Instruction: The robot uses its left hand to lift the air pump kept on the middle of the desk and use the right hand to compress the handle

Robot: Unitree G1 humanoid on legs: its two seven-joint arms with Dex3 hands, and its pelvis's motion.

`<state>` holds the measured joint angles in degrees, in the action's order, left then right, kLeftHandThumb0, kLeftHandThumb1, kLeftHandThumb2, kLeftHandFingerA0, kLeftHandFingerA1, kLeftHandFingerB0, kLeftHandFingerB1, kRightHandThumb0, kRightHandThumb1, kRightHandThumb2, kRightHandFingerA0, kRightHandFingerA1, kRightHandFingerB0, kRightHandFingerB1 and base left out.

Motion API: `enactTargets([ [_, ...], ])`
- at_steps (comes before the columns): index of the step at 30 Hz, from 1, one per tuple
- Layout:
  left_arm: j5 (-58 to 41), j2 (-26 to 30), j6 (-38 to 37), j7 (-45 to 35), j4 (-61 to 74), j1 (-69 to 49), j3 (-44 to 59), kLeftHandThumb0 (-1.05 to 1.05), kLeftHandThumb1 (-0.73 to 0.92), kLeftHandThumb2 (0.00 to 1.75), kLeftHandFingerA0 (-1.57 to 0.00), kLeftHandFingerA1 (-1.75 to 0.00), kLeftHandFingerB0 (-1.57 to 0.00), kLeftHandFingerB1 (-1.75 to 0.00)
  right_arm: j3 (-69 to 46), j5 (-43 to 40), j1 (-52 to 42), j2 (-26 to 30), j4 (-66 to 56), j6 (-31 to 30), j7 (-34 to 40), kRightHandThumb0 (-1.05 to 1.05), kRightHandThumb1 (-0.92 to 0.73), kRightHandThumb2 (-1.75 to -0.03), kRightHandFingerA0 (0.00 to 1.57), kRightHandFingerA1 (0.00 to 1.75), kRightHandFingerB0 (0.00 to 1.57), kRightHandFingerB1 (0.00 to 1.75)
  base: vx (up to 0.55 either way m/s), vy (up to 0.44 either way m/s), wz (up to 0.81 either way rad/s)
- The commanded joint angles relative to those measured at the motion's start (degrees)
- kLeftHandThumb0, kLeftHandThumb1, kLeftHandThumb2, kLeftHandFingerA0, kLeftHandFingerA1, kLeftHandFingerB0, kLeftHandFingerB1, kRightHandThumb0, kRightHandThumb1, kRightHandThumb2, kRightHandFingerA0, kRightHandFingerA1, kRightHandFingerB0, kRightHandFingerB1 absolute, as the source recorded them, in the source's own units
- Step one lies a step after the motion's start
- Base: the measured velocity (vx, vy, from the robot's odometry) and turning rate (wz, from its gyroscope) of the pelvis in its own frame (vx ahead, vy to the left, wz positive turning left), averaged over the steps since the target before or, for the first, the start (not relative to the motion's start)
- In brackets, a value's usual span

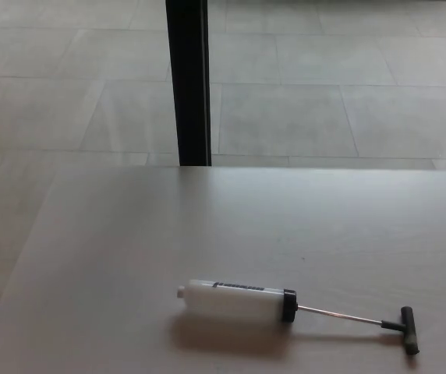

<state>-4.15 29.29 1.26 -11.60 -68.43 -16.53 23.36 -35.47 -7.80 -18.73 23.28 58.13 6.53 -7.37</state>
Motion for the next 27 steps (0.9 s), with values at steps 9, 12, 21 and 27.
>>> enactTargets([
  [9,-12.0,8.7,-9.3,-5.6,1.2,9.5,17.5,-0.7,0.69,0.61,-0.4,-0.41,-0.38,-0.34,-20.1,-17.9,4.5,7.4,2.5,6.3,-8.9,-0.76,-0.64,-0.98,0.17,0.56,0.08,0.42,0.0,0.0,0.0],
  [12,-10.4,10.0,-15.0,-5.6,4.9,14.6,16.5,-0.73,0.56,0.71,-0.34,-0.45,-0.37,-0.41,-20.4,-18.0,5.8,7.3,-5.1,5.4,-9.2,-0.77,-0.65,-1.0,0.17,0.55,0.05,0.4,0.0,0.0,0.0],
  [21,-8.7,4.3,-13.8,-7.0,35.2,20.4,8.6,-0.71,0.59,0.59,-0.45,-0.46,-0.45,-0.37,-16.9,-18.8,12.3,3.7,-27.2,2.2,-7.6,-0.68,-0.8,-0.64,0.28,0.45,0.21,0.3,0.0,0.0,0.0],
  [27,-6.4,0.4,-14.0,-8.7,52.8,21.2,0.0,-0.75,0.62,0.59,-0.49,-0.43,-0.44,-0.38,-10.9,-17.3,14.3,-0.3,-41.8,0.9,-5.5,-0.68,-0.64,-0.99,0.24,0.58,0.16,0.46,0.0,0.0,0.0],
])
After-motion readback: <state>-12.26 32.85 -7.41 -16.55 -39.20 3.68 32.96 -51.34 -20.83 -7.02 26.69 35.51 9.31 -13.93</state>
